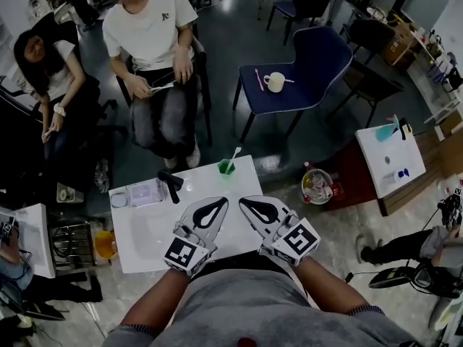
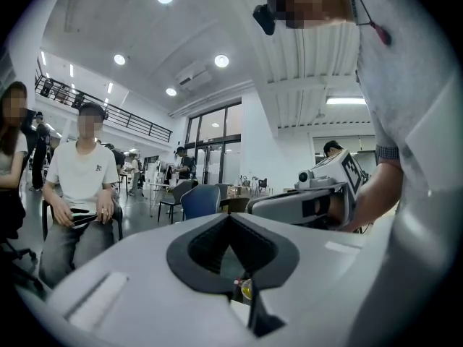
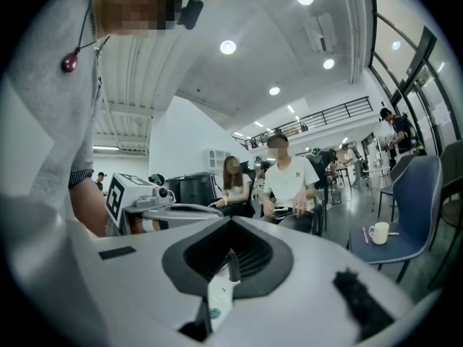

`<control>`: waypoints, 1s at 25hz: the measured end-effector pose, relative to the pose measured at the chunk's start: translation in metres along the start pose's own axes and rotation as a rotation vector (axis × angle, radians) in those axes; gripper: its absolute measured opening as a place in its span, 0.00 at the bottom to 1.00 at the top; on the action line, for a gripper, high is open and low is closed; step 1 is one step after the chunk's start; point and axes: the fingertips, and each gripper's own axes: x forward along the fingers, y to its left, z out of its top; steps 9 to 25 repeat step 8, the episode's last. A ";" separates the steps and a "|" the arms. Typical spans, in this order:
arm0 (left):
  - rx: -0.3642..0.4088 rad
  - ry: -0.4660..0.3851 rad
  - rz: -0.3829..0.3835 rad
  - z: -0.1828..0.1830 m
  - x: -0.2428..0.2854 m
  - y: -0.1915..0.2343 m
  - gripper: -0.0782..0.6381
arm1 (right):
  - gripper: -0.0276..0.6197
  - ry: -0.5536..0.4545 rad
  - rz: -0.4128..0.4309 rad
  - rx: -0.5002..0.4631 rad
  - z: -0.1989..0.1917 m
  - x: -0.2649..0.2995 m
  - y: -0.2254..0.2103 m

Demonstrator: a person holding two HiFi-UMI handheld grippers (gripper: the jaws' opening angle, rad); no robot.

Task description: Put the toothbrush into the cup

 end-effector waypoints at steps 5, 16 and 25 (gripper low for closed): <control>-0.021 0.017 0.000 -0.002 -0.001 -0.003 0.12 | 0.06 -0.005 -0.003 0.003 -0.002 -0.001 0.001; -0.036 0.035 -0.003 -0.002 0.000 -0.005 0.12 | 0.06 -0.004 -0.002 0.004 -0.002 0.000 0.000; -0.036 0.035 -0.003 -0.002 0.000 -0.005 0.12 | 0.06 -0.004 -0.002 0.004 -0.002 0.000 0.000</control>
